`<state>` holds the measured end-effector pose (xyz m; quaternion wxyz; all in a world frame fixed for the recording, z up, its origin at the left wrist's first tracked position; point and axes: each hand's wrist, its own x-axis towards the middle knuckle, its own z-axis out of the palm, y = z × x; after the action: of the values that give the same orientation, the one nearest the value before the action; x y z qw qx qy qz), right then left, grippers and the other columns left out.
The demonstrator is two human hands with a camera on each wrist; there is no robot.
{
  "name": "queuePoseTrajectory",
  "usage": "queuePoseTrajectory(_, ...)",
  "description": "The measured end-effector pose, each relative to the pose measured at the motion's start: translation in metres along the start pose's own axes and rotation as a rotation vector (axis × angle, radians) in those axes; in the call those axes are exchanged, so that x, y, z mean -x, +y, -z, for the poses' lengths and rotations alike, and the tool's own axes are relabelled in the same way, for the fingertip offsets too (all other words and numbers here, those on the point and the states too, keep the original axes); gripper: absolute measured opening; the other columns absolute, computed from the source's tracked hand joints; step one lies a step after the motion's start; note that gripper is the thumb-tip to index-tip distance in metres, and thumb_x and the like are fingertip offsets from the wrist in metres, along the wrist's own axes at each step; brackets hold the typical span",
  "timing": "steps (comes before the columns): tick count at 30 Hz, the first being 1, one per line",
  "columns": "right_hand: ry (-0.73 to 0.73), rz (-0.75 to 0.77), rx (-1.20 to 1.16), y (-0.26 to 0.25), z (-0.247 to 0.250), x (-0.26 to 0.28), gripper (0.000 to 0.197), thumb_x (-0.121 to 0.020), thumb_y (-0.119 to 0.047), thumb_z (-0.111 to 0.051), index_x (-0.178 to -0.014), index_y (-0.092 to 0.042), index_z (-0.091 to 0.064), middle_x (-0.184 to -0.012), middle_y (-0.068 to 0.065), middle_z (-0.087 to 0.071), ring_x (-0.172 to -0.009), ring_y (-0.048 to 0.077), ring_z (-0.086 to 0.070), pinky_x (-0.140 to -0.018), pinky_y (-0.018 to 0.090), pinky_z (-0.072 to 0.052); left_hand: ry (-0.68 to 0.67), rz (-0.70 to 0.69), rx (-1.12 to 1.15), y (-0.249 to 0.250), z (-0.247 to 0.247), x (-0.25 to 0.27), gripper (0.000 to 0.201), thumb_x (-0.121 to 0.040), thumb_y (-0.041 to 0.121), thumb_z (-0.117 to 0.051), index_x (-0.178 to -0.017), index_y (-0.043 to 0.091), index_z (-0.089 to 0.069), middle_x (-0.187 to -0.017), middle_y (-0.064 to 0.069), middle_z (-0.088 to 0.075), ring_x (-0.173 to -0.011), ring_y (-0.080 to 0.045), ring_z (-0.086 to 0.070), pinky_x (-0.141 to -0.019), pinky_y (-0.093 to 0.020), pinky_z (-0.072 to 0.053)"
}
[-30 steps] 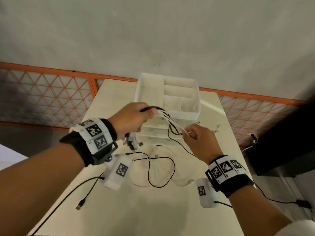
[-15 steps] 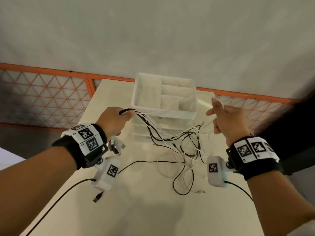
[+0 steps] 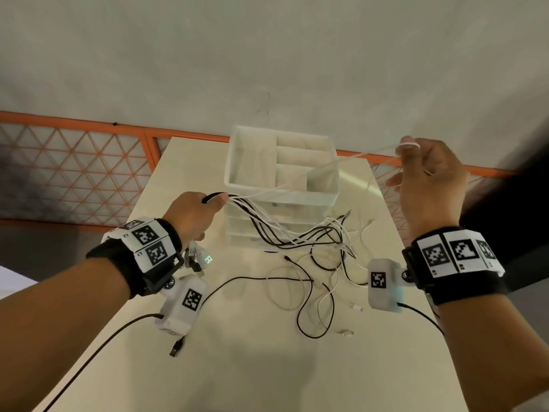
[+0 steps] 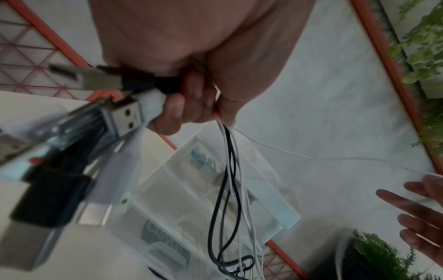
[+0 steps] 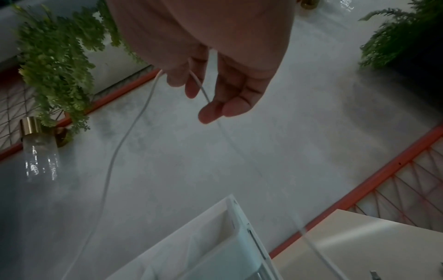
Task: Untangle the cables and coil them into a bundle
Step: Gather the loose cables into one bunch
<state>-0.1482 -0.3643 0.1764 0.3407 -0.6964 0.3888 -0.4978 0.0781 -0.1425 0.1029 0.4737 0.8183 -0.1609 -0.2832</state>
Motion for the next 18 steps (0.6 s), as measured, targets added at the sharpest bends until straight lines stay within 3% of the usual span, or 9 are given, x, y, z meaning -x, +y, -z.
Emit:
queuePoseTrajectory(4,0.002,-0.014,-0.050,0.008,-0.005,0.003,0.017,-0.096,-0.035,-0.059,-0.096,-0.025,-0.073,-0.086,-0.003,-0.076,-0.071,0.018,-0.073,-0.079,0.042,-0.061,0.027,0.058,-0.010,-0.005,0.001,0.001,0.050,-0.095,0.043,-0.057,-0.063,0.015,-0.031,-0.059,-0.003,-0.028,-0.045,-0.020,-0.024,-0.051,-0.028,-0.026)
queuePoseTrajectory(6,0.002,0.010,-0.052,0.013,-0.005,0.002,0.013,-0.092,-0.030,-0.063,-0.096,-0.025,-0.075,-0.095,0.003,-0.075,-0.082,0.020,-0.072,-0.082,0.033,-0.059,0.035,0.082,-0.007,-0.008,0.002,0.001,0.051,-0.095,0.043,-0.057,-0.062,0.015,-0.031,-0.059,-0.003,-0.027,-0.046,-0.019,-0.023,-0.051,-0.027,-0.025)
queuePoseTrajectory(9,-0.076,0.028,-0.092,0.025,-0.005,-0.001,0.014,-0.091,-0.017,-0.062,-0.094,-0.025,-0.073,-0.110,0.009,-0.072,-0.090,0.012,-0.065,-0.083,0.019,-0.051,0.014,0.099,0.009,-0.011,0.002,0.004,0.050,-0.093,0.044,-0.060,-0.064,0.016,-0.030,-0.059,-0.003,-0.025,-0.046,-0.017,-0.021,-0.050,-0.026,-0.022)
queuePoseTrajectory(11,-0.188,0.005,-0.087,0.042,-0.006,0.001,0.025,-0.092,-0.007,-0.060,-0.093,-0.028,-0.073,-0.116,0.005,-0.071,-0.102,0.014,-0.064,-0.092,0.025,-0.049,-0.028,0.097,0.005,-0.012,0.002,0.006,0.050,-0.090,0.046,-0.065,-0.066,0.015,-0.033,-0.061,-0.003,-0.026,-0.046,-0.017,-0.022,-0.048,-0.026,-0.023)
queuePoseTrajectory(13,-0.383,-0.130,0.039,0.066,-0.006,0.011,0.036,-0.094,-0.006,-0.059,-0.112,-0.035,-0.071,-0.133,-0.004,-0.063,-0.113,0.015,-0.059,-0.093,0.026,-0.051,-0.062,0.084,-0.008,-0.012,0.003,0.009,0.047,-0.087,0.046,-0.069,-0.070,0.012,-0.040,-0.062,-0.004,-0.027,-0.047,-0.019,-0.024,-0.046,-0.027,-0.026)
queuePoseTrajectory(15,-0.552,-0.288,0.332,0.093,-0.001,0.032,0.057,-0.092,-0.004,-0.058,-0.141,-0.031,-0.053,-0.140,-0.006,-0.052,-0.115,0.017,-0.058,-0.089,0.027,-0.052,-0.071,0.089,0.039,-0.013,0.002,0.010,0.046,-0.087,0.046,-0.069,-0.071,0.013,-0.040,-0.062,-0.004,-0.028,-0.046,-0.018,-0.023,-0.046,-0.027,-0.025)
queuePoseTrajectory(16,-0.578,-0.323,0.467,0.105,0.001,0.045,0.060,-0.090,-0.004,-0.059,-0.145,-0.026,-0.049,-0.142,0.000,-0.053,-0.118,0.021,-0.058,-0.093,0.030,-0.051,-0.071,0.103,0.076,-0.014,0.002,0.010,0.047,-0.087,0.045,-0.068,-0.069,0.015,-0.038,-0.061,-0.003,-0.028,-0.045,-0.017,-0.022,-0.046,-0.027,-0.024)
queuePoseTrajectory(18,-0.586,-0.321,0.593,0.123,0.001,0.075,0.036,-0.089,-0.009,-0.063,-0.125,-0.019,-0.063,-0.125,0.007,-0.067,-0.111,0.024,-0.063,-0.088,0.025,-0.043,-0.081,0.138,0.125,-0.013,-0.001,0.011,0.046,-0.088,0.044,-0.068,-0.067,0.017,-0.037,-0.054,0.001,-0.029,-0.043,-0.015,-0.021,-0.047,-0.027,-0.021)
